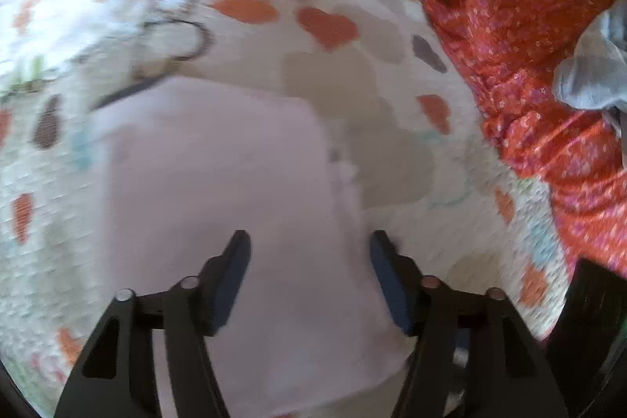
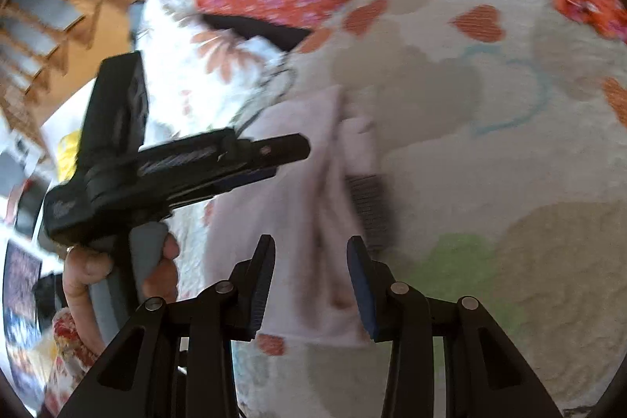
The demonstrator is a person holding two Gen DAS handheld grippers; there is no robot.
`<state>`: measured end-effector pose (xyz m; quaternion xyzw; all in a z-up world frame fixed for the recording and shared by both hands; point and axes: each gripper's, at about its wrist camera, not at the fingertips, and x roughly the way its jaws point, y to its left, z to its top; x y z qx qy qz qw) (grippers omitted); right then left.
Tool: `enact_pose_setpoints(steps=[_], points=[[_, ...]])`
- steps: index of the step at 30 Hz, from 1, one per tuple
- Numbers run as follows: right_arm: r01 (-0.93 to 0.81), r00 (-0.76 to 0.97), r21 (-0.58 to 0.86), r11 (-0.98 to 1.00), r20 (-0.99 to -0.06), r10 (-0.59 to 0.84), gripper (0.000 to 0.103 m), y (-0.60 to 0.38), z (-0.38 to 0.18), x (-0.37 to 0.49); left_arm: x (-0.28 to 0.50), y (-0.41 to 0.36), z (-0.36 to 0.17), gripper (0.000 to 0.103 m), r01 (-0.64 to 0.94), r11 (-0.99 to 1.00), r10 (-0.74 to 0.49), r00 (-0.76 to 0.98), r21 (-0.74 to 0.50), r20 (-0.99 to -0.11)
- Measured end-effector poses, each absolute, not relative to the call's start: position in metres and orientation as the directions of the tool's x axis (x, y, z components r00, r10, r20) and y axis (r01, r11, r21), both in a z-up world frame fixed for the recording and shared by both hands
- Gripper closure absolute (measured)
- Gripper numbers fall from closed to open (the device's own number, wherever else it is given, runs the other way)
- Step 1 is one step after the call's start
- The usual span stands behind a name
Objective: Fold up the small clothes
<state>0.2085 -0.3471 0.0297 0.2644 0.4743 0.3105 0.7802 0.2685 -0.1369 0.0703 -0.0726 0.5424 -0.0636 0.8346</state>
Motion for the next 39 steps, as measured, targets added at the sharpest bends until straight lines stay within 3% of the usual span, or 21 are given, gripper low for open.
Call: enact_pose_setpoints(steps=[4,7,10,11,17,24,25,28,30,33,35,39], points=[[-0.307,0.253,0.743,0.595,-0.539,0.803,0.061,-0.318,0.025,0.201,0.221,-0.100,0.066,0.039,0.015,0.992,-0.122,0.432,-0.128,-0.894],[-0.297,0.205,0.701,0.648,-0.616,0.760,0.062,-0.298,0.009,0.202,0.192,-0.077,0.048,0.039,-0.022,0.998,-0.050,0.436,-0.067,-0.899],[-0.253,0.220,0.629,0.735,-0.703,0.677,0.088,-0.294,-0.006,0.208,0.176,-0.061,0.012,0.036,-0.051,0.998,-0.026,0.353,-0.047,-0.935],[-0.253,0.227,0.611,0.750,-0.717,0.660,0.089,-0.294,-0.005,0.208,0.172,-0.058,0.007,0.036,-0.052,0.997,-0.041,0.352,-0.063,-0.935],[-0.306,0.281,0.552,0.776,-0.726,0.628,0.086,-0.288,0.004,0.193,0.132,-0.043,0.042,0.036,-0.049,0.987,-0.109,0.495,-0.153,-0.862],[-0.361,0.311,0.537,0.763,-0.702,0.641,0.080,-0.283,0.018,0.186,0.106,-0.051,0.016,0.033,0.029,0.999,0.012,0.499,0.030,-0.867],[-0.375,0.304,0.541,0.753,-0.695,0.651,0.077,-0.281,0.019,0.184,0.108,-0.051,0.008,0.035,0.021,0.999,0.034,0.492,0.050,-0.870],[-0.452,0.279,0.528,0.719,-0.682,0.676,0.060,-0.267,0.026,0.173,0.116,-0.047,-0.001,0.058,-0.006,0.999,0.045,0.471,0.048,-0.881],[-0.486,0.289,0.479,0.731,-0.701,0.652,0.060,-0.256,0.028,0.165,0.116,-0.044,0.002,0.069,-0.034,0.999,0.043,0.472,0.031,-0.881],[-0.452,0.341,0.370,0.811,-0.769,0.541,0.060,-0.254,0.021,0.167,0.114,-0.045,0.004,0.070,-0.045,0.998,0.062,0.468,0.046,-0.882],[-0.419,0.366,0.300,0.857,-0.808,0.462,0.075,-0.257,0.014,0.173,0.108,-0.047,0.005,0.070,-0.043,0.998,0.066,0.458,0.051,-0.887],[-0.366,0.472,0.187,0.912,-0.807,0.355,0.066,-0.276,0.028,0.178,0.088,-0.046,0.018,0.070,-0.057,0.997,0.071,0.487,0.049,-0.871]])
